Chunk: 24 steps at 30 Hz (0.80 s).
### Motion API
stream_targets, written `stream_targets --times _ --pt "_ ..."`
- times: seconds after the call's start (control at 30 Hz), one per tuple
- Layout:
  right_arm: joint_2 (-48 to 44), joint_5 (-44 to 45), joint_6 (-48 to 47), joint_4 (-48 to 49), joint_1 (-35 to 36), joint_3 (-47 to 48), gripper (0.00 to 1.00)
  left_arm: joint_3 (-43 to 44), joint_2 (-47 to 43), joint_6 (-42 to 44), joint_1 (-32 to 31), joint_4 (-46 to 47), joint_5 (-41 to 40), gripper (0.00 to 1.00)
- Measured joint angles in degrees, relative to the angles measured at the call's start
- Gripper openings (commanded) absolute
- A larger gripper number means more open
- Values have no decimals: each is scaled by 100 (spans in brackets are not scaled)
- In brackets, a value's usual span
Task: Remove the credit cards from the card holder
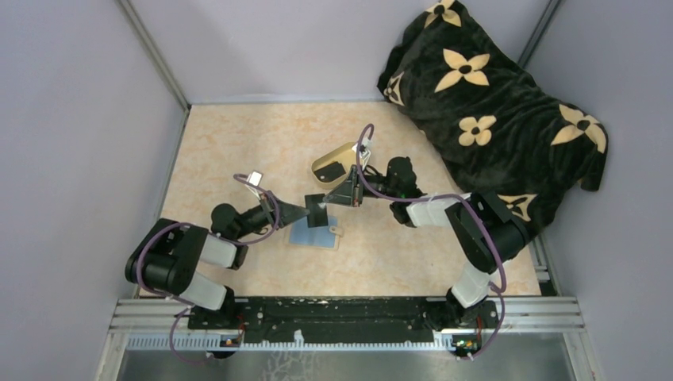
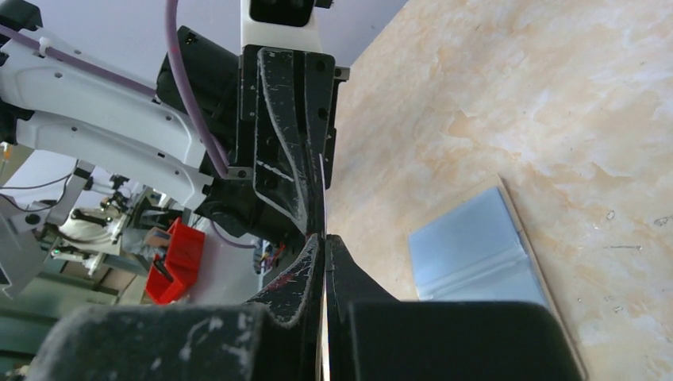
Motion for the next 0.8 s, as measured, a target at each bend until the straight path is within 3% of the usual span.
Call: stream_targets --times 0.13,0.37,0.53,0.8 --pt "105 -4 179 155 -2 -11 0 0 210 2 0 2 20 23" --pt "439 -63 1084 1421 -468 -334 0 -304 -44 173 0 0 -157 51" --pt "627 20 1878 2468 -1200 -374 0 -610 -555 256 -4 2 -487 53" --pt "551 243 2072 2885 -1093 -376 0 -769 -1003 361 -68 2 -1204 57"
